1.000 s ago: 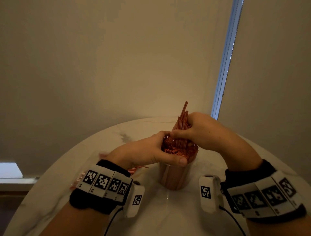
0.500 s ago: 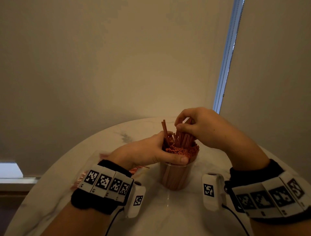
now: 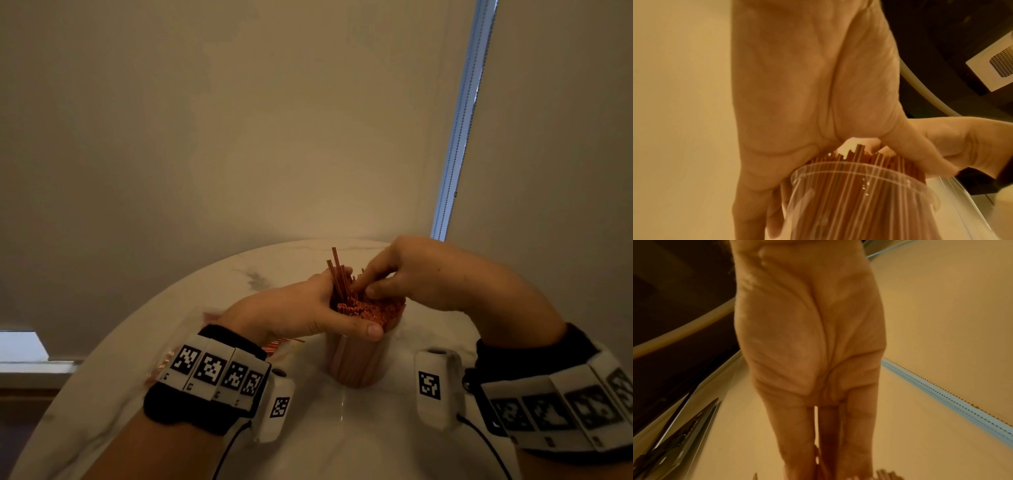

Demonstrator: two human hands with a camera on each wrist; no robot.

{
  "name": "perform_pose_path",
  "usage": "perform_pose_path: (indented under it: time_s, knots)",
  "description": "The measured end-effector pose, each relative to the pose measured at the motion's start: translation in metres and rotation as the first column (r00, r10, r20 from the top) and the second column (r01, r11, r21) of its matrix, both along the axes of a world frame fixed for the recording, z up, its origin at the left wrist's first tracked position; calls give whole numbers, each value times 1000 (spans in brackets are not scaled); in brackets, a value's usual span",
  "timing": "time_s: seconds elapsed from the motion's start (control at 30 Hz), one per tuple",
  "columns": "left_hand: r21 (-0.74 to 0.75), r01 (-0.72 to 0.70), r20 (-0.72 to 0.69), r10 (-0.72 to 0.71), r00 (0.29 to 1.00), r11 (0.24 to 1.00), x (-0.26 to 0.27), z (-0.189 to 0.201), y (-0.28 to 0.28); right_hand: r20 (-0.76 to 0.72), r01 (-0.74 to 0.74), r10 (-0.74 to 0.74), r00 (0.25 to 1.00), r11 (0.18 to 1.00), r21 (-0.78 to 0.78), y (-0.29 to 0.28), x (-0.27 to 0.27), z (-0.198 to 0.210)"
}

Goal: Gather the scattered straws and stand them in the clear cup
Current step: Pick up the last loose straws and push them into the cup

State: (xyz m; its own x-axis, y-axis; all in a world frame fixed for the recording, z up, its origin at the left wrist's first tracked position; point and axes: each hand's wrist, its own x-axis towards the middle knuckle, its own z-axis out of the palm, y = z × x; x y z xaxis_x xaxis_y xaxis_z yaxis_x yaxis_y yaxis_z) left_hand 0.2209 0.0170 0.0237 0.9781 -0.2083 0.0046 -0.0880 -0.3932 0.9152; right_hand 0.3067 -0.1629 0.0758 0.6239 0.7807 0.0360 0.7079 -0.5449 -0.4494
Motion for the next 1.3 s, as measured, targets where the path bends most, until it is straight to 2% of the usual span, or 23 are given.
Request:
perform_pose_path:
  time_s: [0.07, 0.2, 0.23, 0.27, 0.37, 0.4, 0.6, 0.73, 0.83, 0.97, 1.0, 1.07, 1.1, 1.13, 1.17, 1.23, 1.3]
  knots:
    - [15, 3, -18, -3, 1000, 1000, 0, -2, 2, 17, 44, -44, 999, 999, 29, 4, 0, 0]
    - [43, -41, -49, 43, 998, 998, 2, -6, 6, 23, 127, -140, 990, 944, 304, 9, 3, 0]
    - [55, -46, -49, 49, 998, 997, 2, -6, 6, 38, 129, -149, 988, 936, 327, 9, 3, 0]
    - [63, -50, -47, 54, 997, 997, 3, -6, 6, 58, 128, -152, 987, 946, 299, 10, 4, -1]
    - [73, -44, -35, 46, 998, 996, 3, -5, 6, 84, 120, -124, 989, 991, 56, 14, 3, -9]
    - [79, -38, -33, 41, 999, 996, 3, -5, 6, 76, 111, -114, 991, 993, 38, 15, 3, -11]
    - [86, -27, -31, 29, 999, 996, 4, -5, 7, 138, 87, -142, 980, 934, 347, 21, 3, -13]
    - [115, -20, -56, 27, 998, 993, 4, -4, 9, 103, -21, -12, 995, 948, 317, 28, -1, -18]
    - [130, -22, -53, 29, 998, 991, 4, -5, 9, 129, -5, -45, 991, 929, 369, 30, -2, -18]
    - [142, -70, -54, 78, 995, 987, 5, -7, 10, 182, 17, -128, 975, 860, 511, 21, 1, -9]
    - [149, -76, -50, 84, 995, 986, 5, -7, 10, 182, 37, -137, 974, 882, 469, 18, 3, -8]
    - [172, -89, -39, 97, 995, 981, 5, -8, 10, 130, 59, -90, 987, 973, 223, 14, 4, -8]
    - [189, -93, -36, 102, 994, 978, 5, -7, 10, 94, 58, -67, 993, 994, 92, 14, 3, -10]
    - [191, -91, -40, 100, 994, 977, 5, -7, 9, 66, 58, -60, 996, 998, 30, 13, 2, -11]
    - [173, -85, -49, 95, 994, 981, 5, -7, 10, 55, 58, -60, 997, 998, 33, 13, 3, -12]
    - [147, -65, -81, 77, 994, 987, 4, -7, 12, 52, 94, -102, 993, 986, 135, 10, 4, -8]
    - [171, -71, -104, 89, 991, 983, 2, -6, 15, 48, 109, -118, 992, 980, 168, 2, 7, -2]
